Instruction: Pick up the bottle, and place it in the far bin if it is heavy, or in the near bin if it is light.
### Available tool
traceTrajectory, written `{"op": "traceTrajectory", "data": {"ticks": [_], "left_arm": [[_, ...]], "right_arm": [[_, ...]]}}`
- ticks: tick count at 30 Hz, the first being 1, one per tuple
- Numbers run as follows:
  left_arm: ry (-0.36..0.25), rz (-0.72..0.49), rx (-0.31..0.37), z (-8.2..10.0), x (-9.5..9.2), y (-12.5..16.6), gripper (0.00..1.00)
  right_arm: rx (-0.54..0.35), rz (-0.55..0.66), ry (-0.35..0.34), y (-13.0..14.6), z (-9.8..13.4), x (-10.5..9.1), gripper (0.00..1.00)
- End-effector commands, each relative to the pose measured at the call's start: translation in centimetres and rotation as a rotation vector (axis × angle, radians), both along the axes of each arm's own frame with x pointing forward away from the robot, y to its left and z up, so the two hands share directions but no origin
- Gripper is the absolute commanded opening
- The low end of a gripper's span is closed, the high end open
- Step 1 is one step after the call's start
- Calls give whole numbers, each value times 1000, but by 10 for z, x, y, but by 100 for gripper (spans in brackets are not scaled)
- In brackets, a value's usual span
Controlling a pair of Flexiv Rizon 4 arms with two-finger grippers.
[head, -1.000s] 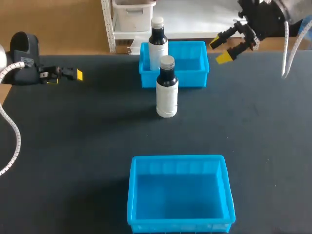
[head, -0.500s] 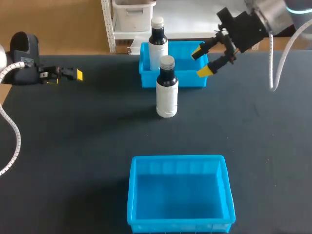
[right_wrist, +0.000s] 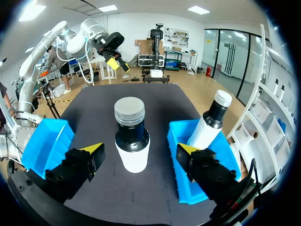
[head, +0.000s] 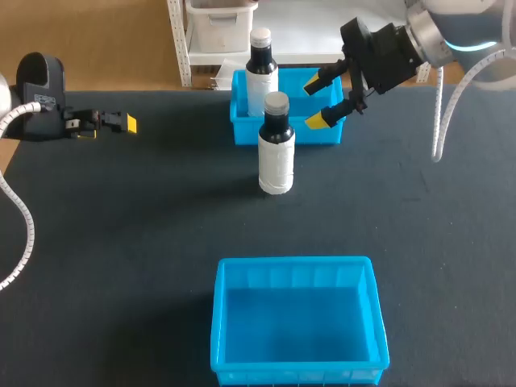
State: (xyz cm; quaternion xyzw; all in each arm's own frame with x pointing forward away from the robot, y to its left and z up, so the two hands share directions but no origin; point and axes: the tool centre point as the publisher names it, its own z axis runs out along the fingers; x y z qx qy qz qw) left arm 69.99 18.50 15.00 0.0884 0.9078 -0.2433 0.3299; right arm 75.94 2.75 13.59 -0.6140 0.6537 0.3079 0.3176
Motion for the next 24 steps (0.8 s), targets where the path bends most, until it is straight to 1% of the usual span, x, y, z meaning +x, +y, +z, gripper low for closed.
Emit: {"op": "traceTrajectory", "data": {"ticks": [1,9,16,24], "left_arm": [[0,0,0,0,0,0,100],[0,0,0,0,0,0,100],[0,0,0,0,0,0,100],[0,0,0,0,0,0,100]], "right_arm": [[7,12,2,2,-1,-3,100],[23,66,37,17,-4,-10,100],[26,78,69,32,-7,-12,100],[28,92,88,49,-10,-14,100]]}}
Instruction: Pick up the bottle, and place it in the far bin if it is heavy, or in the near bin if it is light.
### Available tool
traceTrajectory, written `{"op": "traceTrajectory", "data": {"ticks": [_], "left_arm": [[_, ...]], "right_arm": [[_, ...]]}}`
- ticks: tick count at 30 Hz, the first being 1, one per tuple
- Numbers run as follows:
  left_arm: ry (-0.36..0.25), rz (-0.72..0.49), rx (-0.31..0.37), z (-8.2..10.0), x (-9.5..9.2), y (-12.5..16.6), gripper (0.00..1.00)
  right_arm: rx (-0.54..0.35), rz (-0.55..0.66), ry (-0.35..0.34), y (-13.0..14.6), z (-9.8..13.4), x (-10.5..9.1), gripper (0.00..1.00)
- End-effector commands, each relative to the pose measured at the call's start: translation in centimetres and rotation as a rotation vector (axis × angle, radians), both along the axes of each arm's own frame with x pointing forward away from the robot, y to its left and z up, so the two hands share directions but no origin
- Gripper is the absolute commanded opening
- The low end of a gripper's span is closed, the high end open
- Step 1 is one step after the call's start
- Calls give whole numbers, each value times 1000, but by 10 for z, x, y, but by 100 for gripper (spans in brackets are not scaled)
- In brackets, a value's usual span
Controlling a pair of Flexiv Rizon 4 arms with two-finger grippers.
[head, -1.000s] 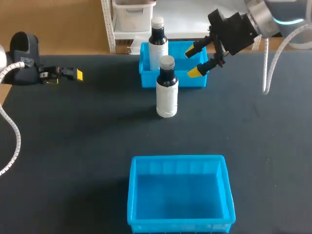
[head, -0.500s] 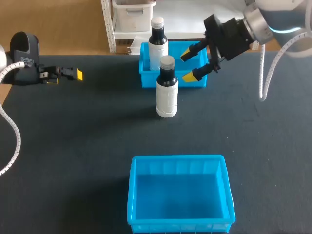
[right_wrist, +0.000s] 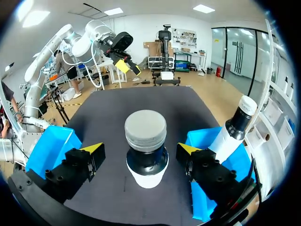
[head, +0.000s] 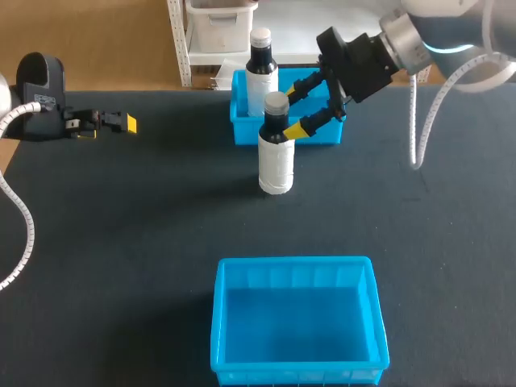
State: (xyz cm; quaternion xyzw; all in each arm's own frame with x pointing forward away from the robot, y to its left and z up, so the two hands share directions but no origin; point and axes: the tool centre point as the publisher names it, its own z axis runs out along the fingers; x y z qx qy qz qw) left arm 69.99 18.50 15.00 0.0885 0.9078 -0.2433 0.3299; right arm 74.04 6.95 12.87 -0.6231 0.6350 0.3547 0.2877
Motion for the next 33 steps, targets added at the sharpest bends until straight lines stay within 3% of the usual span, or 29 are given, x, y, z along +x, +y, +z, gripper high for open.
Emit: {"op": "traceTrajectory", "data": {"ticks": [1,22,28,31,33], "left_arm": [[0,0,0,0,0,0,100],[0,0,0,0,0,0,100],[0,0,0,0,0,0,100],[0,0,0,0,0,0,100],[0,0,0,0,0,0,100]], "right_arm": [[-1,12,13,8,-4,5,100],[10,27,44,22,-11,5,100],[12,33,44,24,-12,4,75],[15,35,44,25,-12,3,54],[15,35,46,25,-12,3,53]]}}
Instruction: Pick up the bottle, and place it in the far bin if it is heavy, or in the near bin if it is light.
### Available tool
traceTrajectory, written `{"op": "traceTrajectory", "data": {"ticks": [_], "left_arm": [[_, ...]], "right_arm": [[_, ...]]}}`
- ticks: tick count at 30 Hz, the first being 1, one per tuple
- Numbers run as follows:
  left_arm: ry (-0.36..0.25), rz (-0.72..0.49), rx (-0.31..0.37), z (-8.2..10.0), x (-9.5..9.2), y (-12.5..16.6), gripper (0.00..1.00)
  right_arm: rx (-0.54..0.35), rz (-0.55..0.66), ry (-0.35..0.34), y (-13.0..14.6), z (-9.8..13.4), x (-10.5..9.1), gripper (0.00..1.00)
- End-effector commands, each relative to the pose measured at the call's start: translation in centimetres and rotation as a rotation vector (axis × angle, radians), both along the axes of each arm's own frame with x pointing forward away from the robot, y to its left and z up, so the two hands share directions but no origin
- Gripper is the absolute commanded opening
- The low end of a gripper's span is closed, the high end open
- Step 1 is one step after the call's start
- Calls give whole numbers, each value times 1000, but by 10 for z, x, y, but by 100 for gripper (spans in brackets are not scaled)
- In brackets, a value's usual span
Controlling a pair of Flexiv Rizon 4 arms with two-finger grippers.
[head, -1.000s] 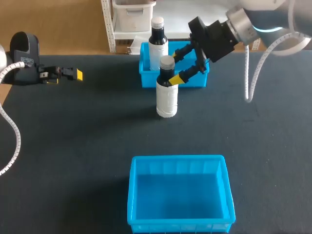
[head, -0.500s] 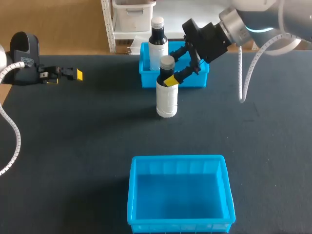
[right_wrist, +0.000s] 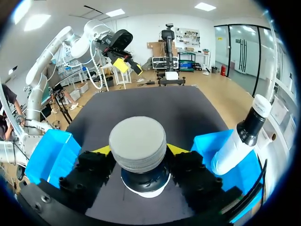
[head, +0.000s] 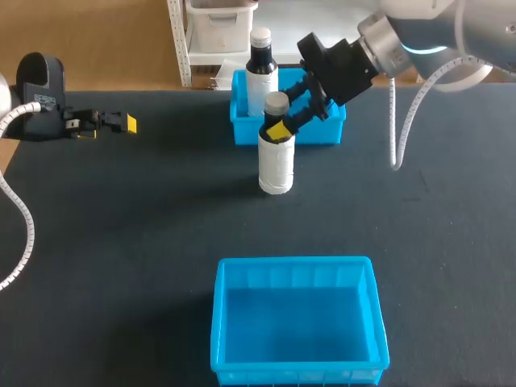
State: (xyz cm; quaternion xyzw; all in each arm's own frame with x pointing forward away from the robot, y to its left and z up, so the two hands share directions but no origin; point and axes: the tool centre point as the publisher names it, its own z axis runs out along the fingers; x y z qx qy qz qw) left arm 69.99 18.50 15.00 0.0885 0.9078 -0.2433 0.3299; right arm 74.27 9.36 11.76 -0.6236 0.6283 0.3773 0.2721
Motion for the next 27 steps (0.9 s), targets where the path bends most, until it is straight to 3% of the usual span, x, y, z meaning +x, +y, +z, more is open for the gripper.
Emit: {"op": "traceTrajectory", "data": {"ticks": [1,6,11,14,17,27], "left_arm": [[0,0,0,0,0,0,100],[0,0,0,0,0,0,100],[0,0,0,0,0,0,100],[0,0,0,0,0,0,100],[0,0,0,0,0,0,100],[0,0,0,0,0,0,100]], "right_arm": [[2,1,3,1,-1,1,55],[2,-1,3,0,-1,1,56],[3,-1,2,0,-1,0,49],[5,-2,0,0,-1,0,34],[8,-4,-5,0,0,2,0],[13,-2,-21,-3,10,0,0]]}}
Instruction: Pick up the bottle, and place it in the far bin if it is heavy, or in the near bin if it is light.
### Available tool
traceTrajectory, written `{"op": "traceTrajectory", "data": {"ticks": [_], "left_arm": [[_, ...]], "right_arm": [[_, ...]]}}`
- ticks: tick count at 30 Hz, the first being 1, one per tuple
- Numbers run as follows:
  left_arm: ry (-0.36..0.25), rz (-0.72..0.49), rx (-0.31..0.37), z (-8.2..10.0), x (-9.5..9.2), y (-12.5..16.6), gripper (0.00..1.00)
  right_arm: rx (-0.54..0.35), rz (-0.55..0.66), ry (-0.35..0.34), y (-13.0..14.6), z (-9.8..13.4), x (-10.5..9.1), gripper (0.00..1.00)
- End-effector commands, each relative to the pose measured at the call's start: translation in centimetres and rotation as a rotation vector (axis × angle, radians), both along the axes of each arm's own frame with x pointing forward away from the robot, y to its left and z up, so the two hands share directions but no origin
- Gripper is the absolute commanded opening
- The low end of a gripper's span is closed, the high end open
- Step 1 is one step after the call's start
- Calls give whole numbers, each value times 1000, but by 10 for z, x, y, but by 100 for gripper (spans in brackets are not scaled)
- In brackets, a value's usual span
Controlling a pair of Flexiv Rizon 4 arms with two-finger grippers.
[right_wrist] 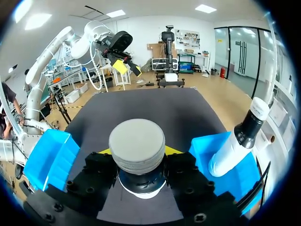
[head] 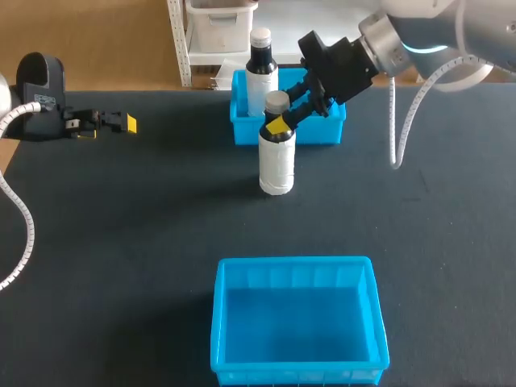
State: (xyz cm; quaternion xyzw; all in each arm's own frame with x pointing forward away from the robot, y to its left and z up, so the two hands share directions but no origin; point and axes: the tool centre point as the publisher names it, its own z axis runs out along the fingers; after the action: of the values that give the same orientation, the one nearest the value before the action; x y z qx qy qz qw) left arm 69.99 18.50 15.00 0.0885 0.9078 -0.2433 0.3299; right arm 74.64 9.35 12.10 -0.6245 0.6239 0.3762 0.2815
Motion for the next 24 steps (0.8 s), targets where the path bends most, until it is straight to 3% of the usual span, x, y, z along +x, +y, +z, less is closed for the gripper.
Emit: {"op": "traceTrajectory", "data": {"ticks": [1,12,24], "left_arm": [[0,0,0,0,0,0,100],[0,0,0,0,0,0,100],[0,0,0,0,0,0,100]], "right_arm": [[0,-1,-7,-4,8,-4,0],[-5,-25,-40,-27,38,-16,0],[-24,-87,-56,-73,63,-43,0]]}}
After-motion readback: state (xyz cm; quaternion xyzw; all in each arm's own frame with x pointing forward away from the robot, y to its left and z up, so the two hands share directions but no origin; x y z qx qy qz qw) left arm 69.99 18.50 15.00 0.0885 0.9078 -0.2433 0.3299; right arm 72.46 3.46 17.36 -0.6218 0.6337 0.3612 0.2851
